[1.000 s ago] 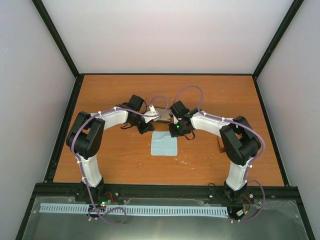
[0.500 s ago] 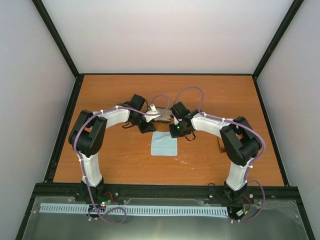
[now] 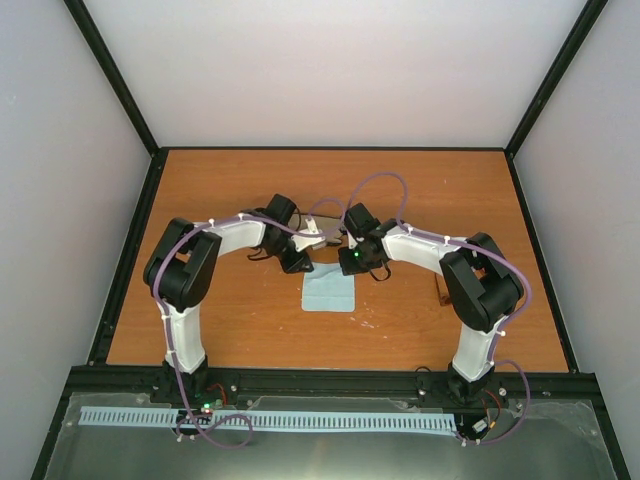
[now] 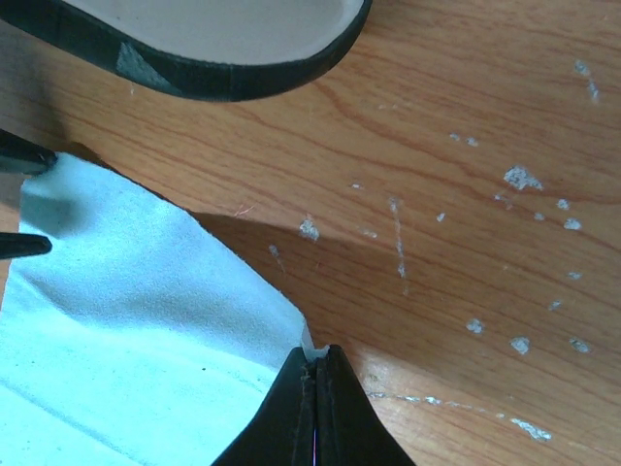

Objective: Organize the sunglasses
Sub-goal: Fold the glasses cleaning cloth at the center of the board.

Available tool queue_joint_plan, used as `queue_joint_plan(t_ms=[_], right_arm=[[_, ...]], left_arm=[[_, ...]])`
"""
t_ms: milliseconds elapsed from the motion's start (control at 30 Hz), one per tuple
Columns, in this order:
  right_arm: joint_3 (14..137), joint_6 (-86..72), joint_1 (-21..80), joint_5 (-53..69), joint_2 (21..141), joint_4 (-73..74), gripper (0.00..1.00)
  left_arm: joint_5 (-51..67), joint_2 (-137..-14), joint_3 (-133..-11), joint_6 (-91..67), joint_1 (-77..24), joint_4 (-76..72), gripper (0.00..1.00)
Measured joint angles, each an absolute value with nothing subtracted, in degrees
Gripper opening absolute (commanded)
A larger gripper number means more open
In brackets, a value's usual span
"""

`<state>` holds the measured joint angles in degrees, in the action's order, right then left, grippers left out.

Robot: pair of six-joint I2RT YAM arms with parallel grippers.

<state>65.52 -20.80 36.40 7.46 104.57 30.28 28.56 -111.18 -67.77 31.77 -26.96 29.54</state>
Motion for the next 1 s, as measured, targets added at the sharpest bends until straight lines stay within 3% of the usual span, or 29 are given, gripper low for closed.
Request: queue_joint_plan(t_ms=[133, 267, 367, 1000], right_arm=[[65.5, -20.8, 36.4, 7.5, 104.6, 30.3, 0.03], [65.5, -20.8, 36.4, 7.4, 104.6, 30.3, 0.03], [65.5, -20.8, 36.4, 7.4, 104.6, 30.3, 0.03], [63.6, -20.8, 36.4, 6.7, 102.2, 28.5, 0.03]], left_arm=[[28.2, -111.2, -67.8, 32.2, -27.9, 29.3, 0.24], [27.7, -111.4, -67.8, 32.4, -28.3, 28.7, 0.08], [27.2, -111.6, -67.8, 32.6, -28.3, 27.9, 0.01], [25.5, -106.1, -63.7, 30.3, -28.7, 23.5, 0.01]])
